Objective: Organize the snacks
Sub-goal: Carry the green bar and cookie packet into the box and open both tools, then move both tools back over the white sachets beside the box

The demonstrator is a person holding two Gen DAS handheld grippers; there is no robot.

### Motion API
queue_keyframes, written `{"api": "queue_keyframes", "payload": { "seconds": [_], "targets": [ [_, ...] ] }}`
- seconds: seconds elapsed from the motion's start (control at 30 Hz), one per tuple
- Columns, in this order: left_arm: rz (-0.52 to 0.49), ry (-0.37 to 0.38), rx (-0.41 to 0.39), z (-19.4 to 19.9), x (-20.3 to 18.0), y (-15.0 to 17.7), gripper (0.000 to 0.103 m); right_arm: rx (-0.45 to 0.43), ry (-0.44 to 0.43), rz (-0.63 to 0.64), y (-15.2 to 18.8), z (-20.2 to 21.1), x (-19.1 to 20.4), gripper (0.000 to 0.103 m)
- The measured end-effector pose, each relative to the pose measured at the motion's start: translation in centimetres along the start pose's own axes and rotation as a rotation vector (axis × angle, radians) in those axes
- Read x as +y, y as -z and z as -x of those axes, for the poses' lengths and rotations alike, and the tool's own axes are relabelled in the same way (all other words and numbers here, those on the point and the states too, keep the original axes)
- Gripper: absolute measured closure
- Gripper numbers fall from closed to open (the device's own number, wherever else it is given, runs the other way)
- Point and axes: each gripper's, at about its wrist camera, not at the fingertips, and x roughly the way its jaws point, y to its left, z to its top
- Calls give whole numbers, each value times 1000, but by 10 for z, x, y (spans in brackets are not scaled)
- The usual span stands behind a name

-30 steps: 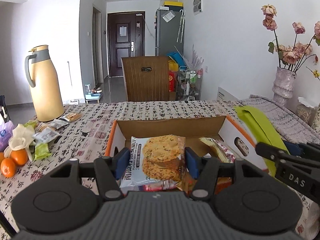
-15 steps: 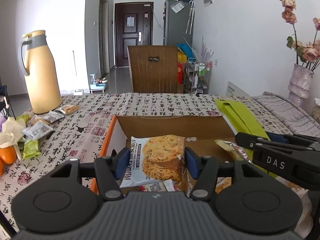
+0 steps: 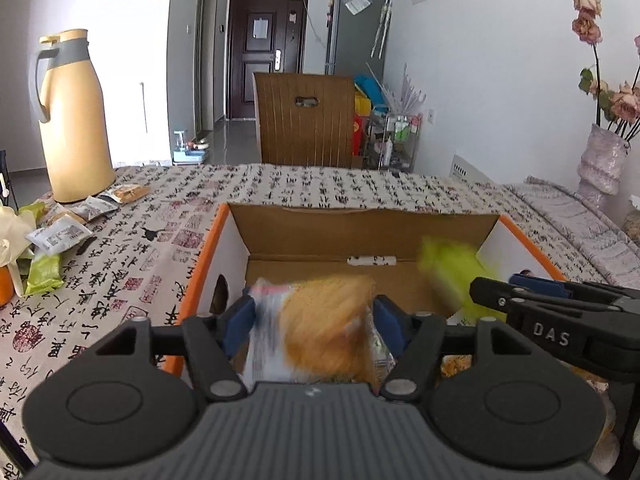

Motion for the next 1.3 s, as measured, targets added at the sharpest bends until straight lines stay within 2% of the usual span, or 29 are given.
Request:
{"api": "queue_keyframes", "payload": {
  "seconds": [0.13, 0.17, 0.2, 0.23, 0.37, 0.9, 1.13, 1.3],
  "targets": [
    [9, -6, -21, 5, 1, -1, 16, -39, 15, -12, -1, 13, -4, 36],
    [13, -11, -27, 6, 1, -1, 10, -47, 18, -16, -2, 16, -6, 32],
    [16, -17, -34, 8, 1, -1, 2, -57, 21, -23, -2, 18, -8, 24],
    [19, -24, -42, 10, 1, -1, 0, -65, 25, -29, -3, 21, -10, 17],
    [37, -25, -64, 15, 3, -2, 0, -89, 38, -52, -5, 27, -16, 0],
    [47, -27, -73, 23, 2, -4, 0, -99, 66, -48, -8, 32, -17, 0],
    [53, -44, -91, 46, 1, -7, 0, -116, 82, -33, -8, 55, -13, 0],
    [55, -42, -79, 64, 1, 3, 0, -104, 74, -26, 3, 74, -10, 0]
  ]
}}
